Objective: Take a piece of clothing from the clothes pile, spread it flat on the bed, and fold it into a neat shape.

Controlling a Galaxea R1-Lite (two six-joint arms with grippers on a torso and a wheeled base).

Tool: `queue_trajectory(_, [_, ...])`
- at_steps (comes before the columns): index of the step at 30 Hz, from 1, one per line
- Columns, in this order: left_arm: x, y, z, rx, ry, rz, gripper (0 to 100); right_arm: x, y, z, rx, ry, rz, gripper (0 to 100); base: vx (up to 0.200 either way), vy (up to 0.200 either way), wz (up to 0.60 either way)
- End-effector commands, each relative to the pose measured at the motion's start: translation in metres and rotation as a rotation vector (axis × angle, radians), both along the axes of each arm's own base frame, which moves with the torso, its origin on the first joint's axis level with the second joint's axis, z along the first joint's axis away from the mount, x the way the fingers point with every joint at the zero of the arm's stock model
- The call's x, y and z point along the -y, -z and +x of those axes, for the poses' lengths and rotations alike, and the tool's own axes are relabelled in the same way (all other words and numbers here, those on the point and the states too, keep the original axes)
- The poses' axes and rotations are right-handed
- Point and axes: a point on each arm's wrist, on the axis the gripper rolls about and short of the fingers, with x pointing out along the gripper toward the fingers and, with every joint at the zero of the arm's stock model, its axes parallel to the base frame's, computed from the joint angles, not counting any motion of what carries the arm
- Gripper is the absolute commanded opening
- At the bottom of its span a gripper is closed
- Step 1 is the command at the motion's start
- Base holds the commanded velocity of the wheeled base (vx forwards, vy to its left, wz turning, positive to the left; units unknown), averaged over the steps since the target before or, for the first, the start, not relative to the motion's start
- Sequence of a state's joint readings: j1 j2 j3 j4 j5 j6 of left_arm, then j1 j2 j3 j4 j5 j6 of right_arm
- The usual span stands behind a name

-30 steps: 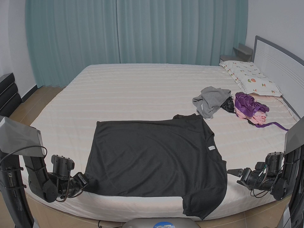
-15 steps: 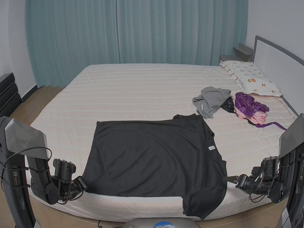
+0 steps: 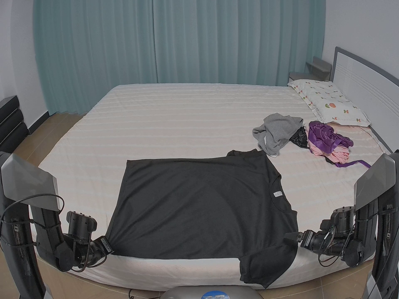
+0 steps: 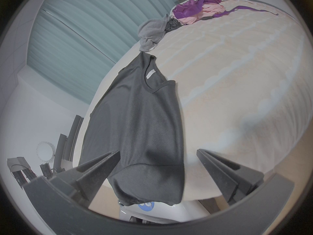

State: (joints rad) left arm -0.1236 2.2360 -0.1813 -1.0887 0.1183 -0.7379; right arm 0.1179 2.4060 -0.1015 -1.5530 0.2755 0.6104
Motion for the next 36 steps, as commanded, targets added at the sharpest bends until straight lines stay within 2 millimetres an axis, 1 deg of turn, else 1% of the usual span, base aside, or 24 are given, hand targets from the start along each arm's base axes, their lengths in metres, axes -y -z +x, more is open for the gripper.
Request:
queue_trajectory(1, [0.000, 0.000, -0.002, -0.007, 0.001, 0.001, 0, -0.004, 0.004, 0.007, 0.021, -0.011, 0.003, 100, 0.000, 0.000, 0.00])
queue_trajectory(4, [0.000, 0.001, -0.002, -0.010, 0.001, 0.001, 0, -0.004, 0.004, 0.007, 0.019, -0.012, 0.003, 100, 0.000, 0.000, 0.00])
queue_trajectory(5, [0.000, 0.001, -0.002, -0.008, 0.002, 0.001, 0, -0.005, 0.005, 0.007, 0.016, -0.014, 0.003, 0, 0.000, 0.000, 0.00])
queue_trajectory(13, [0.001, 0.001, -0.003, -0.015, 0.008, 0.003, 0, -0.003, 0.005, -0.001, -0.016, -0.008, -0.003, 0, 0.000, 0.000, 0.00])
queue_trajectory(20, [0.000, 0.001, -0.005, -0.019, 0.008, 0.004, 0, 0.007, 0.001, -0.011, -0.039, 0.021, -0.016, 0, 0.000, 0.000, 0.00])
queue_trajectory(25, [0.000, 0.001, -0.005, -0.022, 0.010, 0.005, 0, 0.015, -0.005, -0.021, -0.039, 0.010, -0.060, 0, 0.000, 0.000, 0.00])
queue_trajectory(32, [-0.001, 0.001, -0.012, -0.042, 0.036, 0.023, 0, 0.026, -0.008, -0.021, -0.017, 0.031, -0.087, 0, 0.000, 0.000, 0.00])
queue_trajectory(36, [-0.001, 0.001, -0.012, -0.042, 0.037, 0.024, 0, 0.028, -0.009, -0.020, -0.009, 0.040, -0.087, 0, 0.000, 0.000, 0.00])
